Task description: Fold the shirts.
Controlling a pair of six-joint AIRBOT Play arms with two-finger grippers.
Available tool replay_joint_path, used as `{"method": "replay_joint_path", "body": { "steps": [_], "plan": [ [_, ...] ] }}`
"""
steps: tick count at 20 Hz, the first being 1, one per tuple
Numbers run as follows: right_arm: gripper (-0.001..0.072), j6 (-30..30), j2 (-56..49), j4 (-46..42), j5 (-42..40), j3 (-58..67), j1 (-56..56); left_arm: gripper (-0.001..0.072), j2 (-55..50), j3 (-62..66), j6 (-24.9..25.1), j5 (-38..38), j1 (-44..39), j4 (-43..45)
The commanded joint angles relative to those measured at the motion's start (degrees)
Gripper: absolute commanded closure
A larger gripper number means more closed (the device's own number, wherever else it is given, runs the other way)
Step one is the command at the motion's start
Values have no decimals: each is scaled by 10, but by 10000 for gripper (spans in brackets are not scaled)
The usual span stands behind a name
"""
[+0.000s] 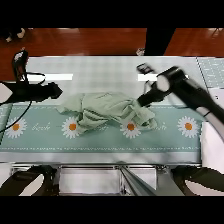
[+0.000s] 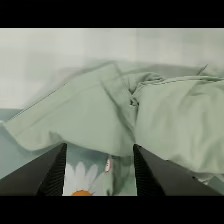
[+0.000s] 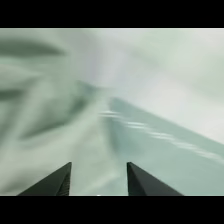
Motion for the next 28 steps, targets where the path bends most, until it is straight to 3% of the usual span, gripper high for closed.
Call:
{"method": "replay_joint_path", "body": {
  "steps": [1, 3, 4, 6, 7, 8, 14, 18, 26, 27, 28],
  "plan": [
    [299, 13, 63, -71, 54, 29, -134, 198, -1, 3, 31, -74, 80, -3],
    [300, 33, 128, 32, 4, -29, -279, 198, -1, -34, 49, -112, 157, -73],
    [300, 26, 159, 134, -43, -87, -348, 198, -1, -79, 83, -117, 190, -165],
    [300, -59, 203, 350, -108, -213, -436, 198, -6, -185, 197, -117, 211, -363],
    [300, -107, 213, 428, -111, -259, -457, 198, -10, -232, 245, -118, 205, -421],
    [300, -149, 218, 481, -105, -295, -468, 199, -16, -263, 261, -116, 197, -441],
    [300, -189, 218, 499, -87, -329, -456, 198, -43, -299, 275, -87, 139, -421],
    [300, -196, 218, 499, -87, -329, -456, 198, -58, -299, 186, -45, 80, -322],
    [301, -203, 218, 492, -76, -329, -456, 203, -127, -288, 180, 146, -40, -440],
    [301, -203, 218, 465, -64, -329, -452, 334, -140, -278, 189, 144, -48, -440],
    [301, -200, 218, 440, -53, -334, -444, 674, -148, -268, 200, 141, -49, -440]
  ]
}}
